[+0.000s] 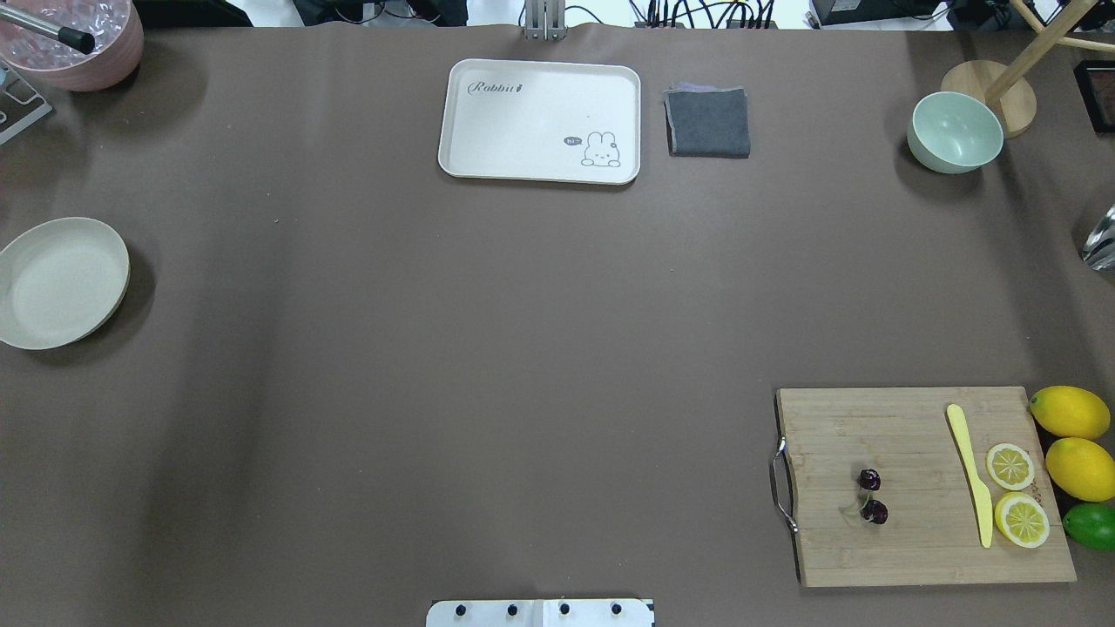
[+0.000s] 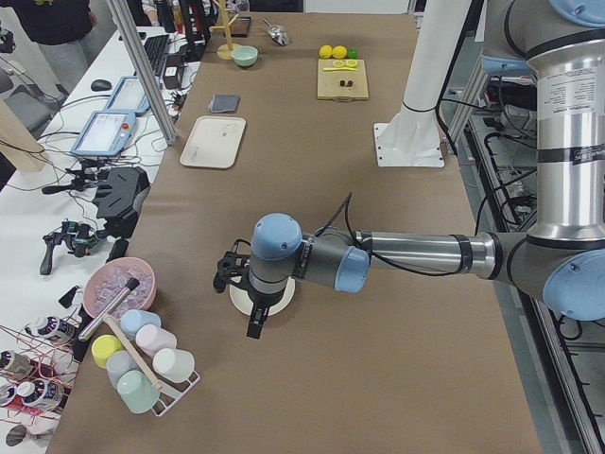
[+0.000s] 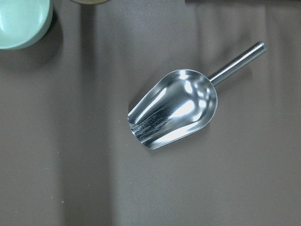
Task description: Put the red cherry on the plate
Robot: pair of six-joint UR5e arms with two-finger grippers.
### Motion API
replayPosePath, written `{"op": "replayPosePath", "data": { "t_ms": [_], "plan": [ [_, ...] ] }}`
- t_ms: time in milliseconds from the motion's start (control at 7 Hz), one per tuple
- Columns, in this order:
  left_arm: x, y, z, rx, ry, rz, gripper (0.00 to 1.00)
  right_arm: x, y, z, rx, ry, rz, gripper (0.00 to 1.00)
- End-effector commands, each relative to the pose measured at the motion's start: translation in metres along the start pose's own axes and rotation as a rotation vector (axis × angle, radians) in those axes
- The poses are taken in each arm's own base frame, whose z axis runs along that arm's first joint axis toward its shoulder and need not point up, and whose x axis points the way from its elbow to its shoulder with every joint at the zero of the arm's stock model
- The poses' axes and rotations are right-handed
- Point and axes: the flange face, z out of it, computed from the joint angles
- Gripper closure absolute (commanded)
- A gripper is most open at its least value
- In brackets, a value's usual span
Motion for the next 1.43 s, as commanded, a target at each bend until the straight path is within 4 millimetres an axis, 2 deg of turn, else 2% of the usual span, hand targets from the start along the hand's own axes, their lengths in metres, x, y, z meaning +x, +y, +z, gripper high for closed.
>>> {"op": "replayPosePath", "data": {
  "t_ms": [0,143,286,429,571,857,1000,1286],
  "plan": [
    [0.015,-0.017,-0.003,0.067,0.009,0.081,0.02,-0.006,-0.001,-0.006,0.013,0.002,0.035,0.00],
    [0.018,-0.019,0.017,0.098,0.019,0.143,0.02,-0.009,0.003,-0.010,0.022,0.002,0.054,0.00],
    [0.026,-0.028,0.030,0.099,0.033,0.163,0.02,-0.011,0.007,-0.012,0.026,0.002,0.052,0.00],
    [0.032,-0.037,0.055,0.067,0.073,0.083,0.02,-0.011,0.007,-0.012,0.026,0.002,0.051,0.00],
    [0.044,-0.037,0.085,0.066,0.111,0.028,0.02,-0.011,0.007,-0.012,0.027,0.002,0.050,0.00],
    [0.071,-0.013,0.169,0.029,0.181,0.003,0.02,-0.013,0.007,-0.014,0.030,0.002,0.048,0.00],
    [0.079,-0.009,0.191,-0.013,0.184,0.009,0.02,-0.015,0.006,-0.016,0.035,0.002,0.044,0.00],
    [0.071,0.004,0.208,-0.053,0.175,0.001,0.02,-0.018,0.006,-0.020,0.043,0.002,0.043,0.00]
  ]
}}
